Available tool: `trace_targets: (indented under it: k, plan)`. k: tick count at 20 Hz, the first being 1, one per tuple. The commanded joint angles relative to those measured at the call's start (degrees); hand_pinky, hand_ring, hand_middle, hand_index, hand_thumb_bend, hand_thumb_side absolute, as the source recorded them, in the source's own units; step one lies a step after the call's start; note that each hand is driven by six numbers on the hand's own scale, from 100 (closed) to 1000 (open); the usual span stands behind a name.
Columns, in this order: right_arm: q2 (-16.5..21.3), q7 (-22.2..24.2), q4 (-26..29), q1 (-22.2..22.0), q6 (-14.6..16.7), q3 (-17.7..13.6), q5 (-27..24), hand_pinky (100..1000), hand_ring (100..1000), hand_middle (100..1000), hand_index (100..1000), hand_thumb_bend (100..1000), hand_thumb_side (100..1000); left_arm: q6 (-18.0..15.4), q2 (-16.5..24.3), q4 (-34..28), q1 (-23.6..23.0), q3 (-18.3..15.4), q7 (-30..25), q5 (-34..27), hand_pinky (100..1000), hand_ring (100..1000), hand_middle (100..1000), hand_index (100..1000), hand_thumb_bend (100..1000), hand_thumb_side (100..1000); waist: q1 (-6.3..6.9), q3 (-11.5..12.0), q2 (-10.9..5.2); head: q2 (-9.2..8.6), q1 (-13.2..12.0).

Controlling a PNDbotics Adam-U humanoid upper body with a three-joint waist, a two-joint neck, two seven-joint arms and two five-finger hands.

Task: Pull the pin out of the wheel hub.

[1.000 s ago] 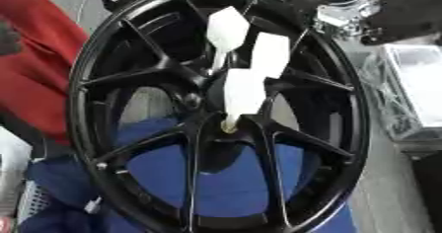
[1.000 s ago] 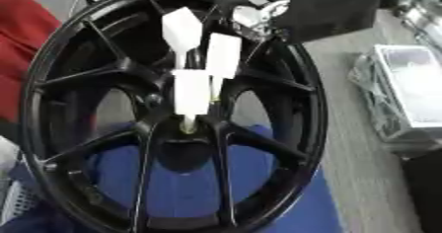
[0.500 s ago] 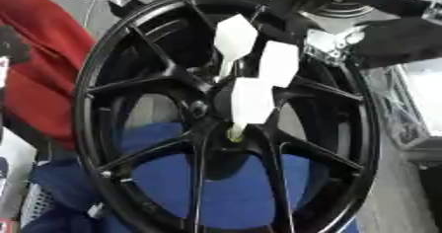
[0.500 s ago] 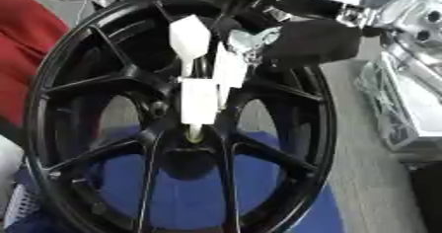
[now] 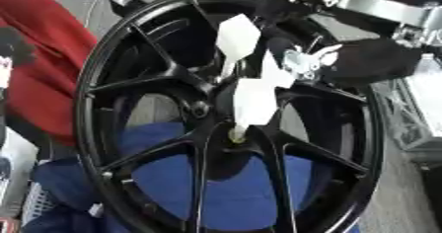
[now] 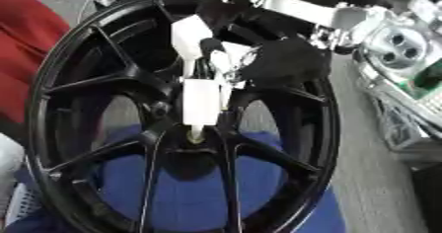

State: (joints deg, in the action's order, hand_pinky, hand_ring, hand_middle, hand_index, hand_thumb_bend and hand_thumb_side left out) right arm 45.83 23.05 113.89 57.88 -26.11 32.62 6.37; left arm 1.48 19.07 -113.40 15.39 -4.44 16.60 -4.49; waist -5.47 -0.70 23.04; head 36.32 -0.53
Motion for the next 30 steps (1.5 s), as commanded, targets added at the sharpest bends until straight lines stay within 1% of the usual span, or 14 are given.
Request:
trace_targets:
  k: [1,5,7,8,13,14,20,24,26,30]
  plan:
    - [0.8,0.5,0.7,0.1,-0.3,-0.3,1.6,905,902,802,909,100,584,0.1,0.6,-1.2,0.3,-0.1,0.0,0.0,668,641,578,667,425,568,0.18,0.0,-1.00,-0.72,-0.1]
    - [0.8,1.6,0.7,-0.9,-0.6,-0.1,3.8,911,914,814,918,100,532,0.1,0.4,-1.2,0.3,-0.1,0.0,0.0,668,641,578,667,424,569,0.20,0.0,-0.73,-1.07,0.0]
    - [0.7,2.6,0.7,-1.0,-0.1,0.1,5.2,912,915,814,919,100,467,0.1,0.3,-1.2,0.3,0.0,-0.1,0.0,668,641,578,666,419,556,0.21,0.0,-0.54,-1.22,0.0]
    - [0.6,3.0,0.7,-1.0,0.0,0.1,5.8,913,915,814,920,100,471,0.1,0.3,-1.2,0.3,0.0,-0.1,0.0,668,641,578,666,422,570,0.21,0.0,-0.44,-1.29,0.0]
    - [0.6,4.0,0.7,-1.7,0.4,-0.1,7.4,914,917,816,922,100,472,0.2,0.2,-1.2,0.3,0.0,-0.2,0.0,668,640,578,666,420,572,0.24,0.0,0.01,-1.89,0.0]
    - [0.6,3.9,0.7,-1.8,0.3,-0.2,7.6,914,917,817,923,100,449,0.2,0.2,-1.2,0.3,0.1,-0.2,0.0,667,640,578,666,420,573,0.25,-0.1,0.07,-1.97,0.0]
    - [0.4,2.3,0.7,-1.9,0.7,-0.7,10.5,922,933,835,931,100,400,0.2,0.0,-1.2,0.3,0.1,-0.3,0.0,667,641,578,665,417,574,0.36,-0.1,0.52,-2.65,0.2]
    - [0.2,1.3,0.7,-2.4,0.5,-0.8,12.2,921,932,833,929,100,381,0.2,0.0,-1.2,0.3,0.1,-0.4,0.1,667,640,577,665,415,576,0.49,-0.1,0.88,-3.06,0.5]
    - [0.4,0.0,0.7,-2.7,1.0,-1.3,12.2,921,932,833,929,100,351,0.2,0.0,-1.2,0.2,0.1,-0.5,0.1,667,641,578,665,414,576,0.55,-0.2,1.02,-3.28,0.7]
    - [0.5,-4.0,0.7,-3.4,2.1,-2.1,11.8,920,930,832,929,100,310,0.2,-0.1,-1.2,0.2,0.1,-0.5,0.2,668,641,578,664,413,578,0.67,-0.4,1.25,-3.60,1.0]
